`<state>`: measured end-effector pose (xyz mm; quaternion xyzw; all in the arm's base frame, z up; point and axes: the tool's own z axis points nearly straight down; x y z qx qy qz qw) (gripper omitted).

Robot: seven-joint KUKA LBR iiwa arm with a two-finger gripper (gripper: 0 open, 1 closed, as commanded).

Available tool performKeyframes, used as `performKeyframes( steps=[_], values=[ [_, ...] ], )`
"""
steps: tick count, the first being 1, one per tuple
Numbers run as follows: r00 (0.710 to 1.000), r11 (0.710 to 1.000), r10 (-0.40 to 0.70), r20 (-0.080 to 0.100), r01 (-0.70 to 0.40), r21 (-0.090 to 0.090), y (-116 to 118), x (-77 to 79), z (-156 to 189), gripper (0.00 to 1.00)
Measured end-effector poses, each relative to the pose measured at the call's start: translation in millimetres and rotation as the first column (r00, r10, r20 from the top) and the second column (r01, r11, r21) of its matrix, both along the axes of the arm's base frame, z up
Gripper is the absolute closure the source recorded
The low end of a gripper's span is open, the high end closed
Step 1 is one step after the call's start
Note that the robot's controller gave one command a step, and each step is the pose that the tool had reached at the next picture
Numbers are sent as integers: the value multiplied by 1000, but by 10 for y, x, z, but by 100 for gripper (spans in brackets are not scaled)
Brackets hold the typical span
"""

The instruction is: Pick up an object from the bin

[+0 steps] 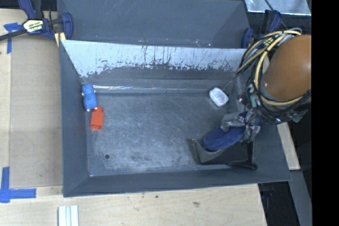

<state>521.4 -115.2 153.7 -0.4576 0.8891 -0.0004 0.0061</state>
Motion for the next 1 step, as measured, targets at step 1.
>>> performKeyframes(
  steps=[1],
  values=[
    [1000,1000,-3,-1,3,-8,-333,-126,1547,100]
  ],
)
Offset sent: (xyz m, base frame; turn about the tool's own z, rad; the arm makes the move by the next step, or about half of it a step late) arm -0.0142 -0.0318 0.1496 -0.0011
